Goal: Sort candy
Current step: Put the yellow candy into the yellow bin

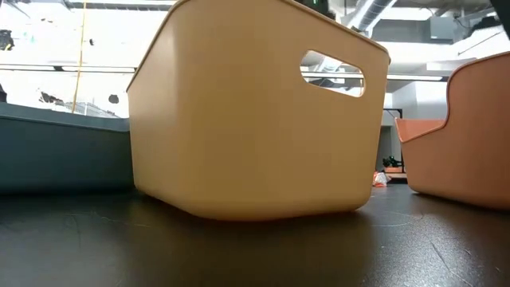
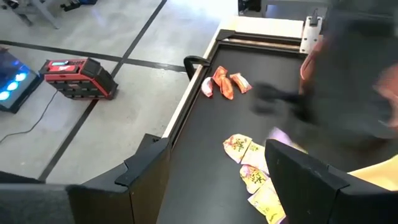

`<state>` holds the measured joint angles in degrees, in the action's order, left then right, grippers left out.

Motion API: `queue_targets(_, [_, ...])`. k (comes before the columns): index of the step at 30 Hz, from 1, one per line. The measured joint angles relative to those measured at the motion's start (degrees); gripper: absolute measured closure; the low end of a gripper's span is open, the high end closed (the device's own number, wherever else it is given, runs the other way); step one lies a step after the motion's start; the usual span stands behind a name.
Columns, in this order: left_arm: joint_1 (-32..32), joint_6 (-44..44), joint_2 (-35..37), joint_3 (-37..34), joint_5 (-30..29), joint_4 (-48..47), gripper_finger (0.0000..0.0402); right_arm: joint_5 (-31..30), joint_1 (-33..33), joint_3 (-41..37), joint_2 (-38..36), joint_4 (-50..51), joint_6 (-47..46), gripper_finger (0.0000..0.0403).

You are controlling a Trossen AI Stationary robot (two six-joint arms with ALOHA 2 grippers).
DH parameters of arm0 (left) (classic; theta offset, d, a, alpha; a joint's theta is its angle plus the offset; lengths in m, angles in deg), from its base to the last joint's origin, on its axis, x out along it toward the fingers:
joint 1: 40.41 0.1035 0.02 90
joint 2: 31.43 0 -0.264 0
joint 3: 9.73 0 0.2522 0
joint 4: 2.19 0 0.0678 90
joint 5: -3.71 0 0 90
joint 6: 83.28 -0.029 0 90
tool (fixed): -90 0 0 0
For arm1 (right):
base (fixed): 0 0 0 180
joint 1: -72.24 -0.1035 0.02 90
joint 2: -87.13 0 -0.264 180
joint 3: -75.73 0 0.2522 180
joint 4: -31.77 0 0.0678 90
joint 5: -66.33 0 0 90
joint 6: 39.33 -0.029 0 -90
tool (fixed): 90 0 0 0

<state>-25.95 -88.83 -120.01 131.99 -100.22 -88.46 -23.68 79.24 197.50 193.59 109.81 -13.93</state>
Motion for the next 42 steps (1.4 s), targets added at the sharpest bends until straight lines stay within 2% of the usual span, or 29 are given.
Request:
queue_targets(5, [0.4,1.3,0.0,0.0,-0.6,0.1,0.0148,0.2,-9.8,0.0,2.0,-5.3,-2.0,0.0403])
queue_targets(8, [0.4,2.3,0.0,0.0,-1.3,0.0,0.0148,0.1,-13.2,0.0,3.3,-7.3,-3.6,0.0400])
queue_targets(11, [0.4,3.3,0.0,0.0,-1.6,-0.1,0.0148,-0.3,-15.3,0.1,4.6,-10.1,-7.0,0.0377])
queue_targets(15, [0.4,4.5,0.0,0.0,-1.6,-0.9,0.0148,-2.0,-16.3,0.1,6.9,-10.9,-10.8,0.0311])
queue_targets(21, [0.1,5.7,0.0,0.0,-1.9,-3.0,0.0148,-2.5,-16.8,0.0,9.0,-10.8,-11.3,0.0182])
queue_targets(23, [-0.3,5.8,0.0,0.0,-2.2,-3.2,0.0148,-5.1,-16.7,0.0,8.8,-9.4,-10.9,0.0150])
queue_targets(26, [-1.0,5.1,0.0,0.0,-4.1,-3.0,0.0148,-6.8,-14.5,-0.1,6.6,-6.8,-10.5,0.0127])
queue_targets(29, [-1.9,4.5,0.0,0.0,-6.8,-2.7,0.0148,-7.2,-10.8,0.0,4.4,-6.8,-10.1,0.0122])
queue_targets(32, [-2.7,3.8,0.0,0.0,-7.4,-2.2,0.0148,-4.8,-6.1,-2.5,3.8,-6.8,-9.1,0.0121])
queue_targets(37, [-3.8,3.2,0.3,-1.7,-7.4,-0.3,0.0148,0.9,2.6,-14.9,-0.4,-14.6,-9.0,0.0121])
queue_targets(42, [-3.8,3.2,3.3,-9.5,-7.4,2.7,0.0147,1.4,10.6,-30.5,-5.5,-28.6,-11.0,0.0121])
